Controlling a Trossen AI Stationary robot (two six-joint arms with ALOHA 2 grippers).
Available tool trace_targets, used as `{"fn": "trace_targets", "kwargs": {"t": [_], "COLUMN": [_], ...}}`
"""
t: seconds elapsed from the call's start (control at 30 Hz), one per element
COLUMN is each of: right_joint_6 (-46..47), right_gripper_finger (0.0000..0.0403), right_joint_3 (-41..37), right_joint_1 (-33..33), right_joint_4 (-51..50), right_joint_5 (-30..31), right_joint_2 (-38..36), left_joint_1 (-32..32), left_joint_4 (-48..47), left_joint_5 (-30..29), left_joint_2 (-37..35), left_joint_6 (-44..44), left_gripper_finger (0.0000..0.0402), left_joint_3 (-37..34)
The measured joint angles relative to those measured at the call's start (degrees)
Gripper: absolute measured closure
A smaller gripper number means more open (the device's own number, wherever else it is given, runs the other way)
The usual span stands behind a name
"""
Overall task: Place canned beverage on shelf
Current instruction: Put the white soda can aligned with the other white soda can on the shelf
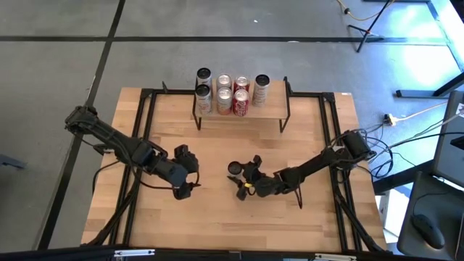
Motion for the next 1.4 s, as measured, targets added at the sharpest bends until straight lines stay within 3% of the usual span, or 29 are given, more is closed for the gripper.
{"fn": "trace_targets", "kwargs": {"t": [0.13,0.33,0.5,0.63,0.97,1.4], "right_joint_6": [-1.07,-3.21,-3.21,-3.3,-6.37,-8.96], "right_gripper_finger": [0.0192,0.0192,0.0192,0.0192,0.0192,0.0192], "right_joint_3": [0.24,0.33,0.35,0.41,0.41,0.44], "right_joint_1": [0.0,-1.96,-8.57,-16.15,-32.08,-38.05], "right_joint_4": [-1.8,-14.66,-25.61,-31.68,-33.09,-27.84], "right_joint_5": [-0.03,1.83,2.01,-0.01,-11.45,-15.05], "right_joint_2": [-3.44,-18.16,-31.08,-37.28,-37.01,-32.2], "left_joint_1": [0.74,0.49,0.47,0.47,0.49,0.49], "left_joint_4": [-0.3,-0.39,-0.4,-0.37,-0.32,-0.06], "left_joint_5": [0.13,-1.9,-6.69,-9.01,-13.04,-13.92], "left_joint_2": [-0.06,-3.49,-5.66,-5.79,-5.79,-5.77], "left_joint_6": [1.27,2.15,2.04,2.81,2.9,2.85], "left_gripper_finger": [0.0064,0.0064,0.0064,0.0064,0.0064,0.0064], "left_joint_3": [1.61,3.23,3.23,3.23,3.23,3.23]}}
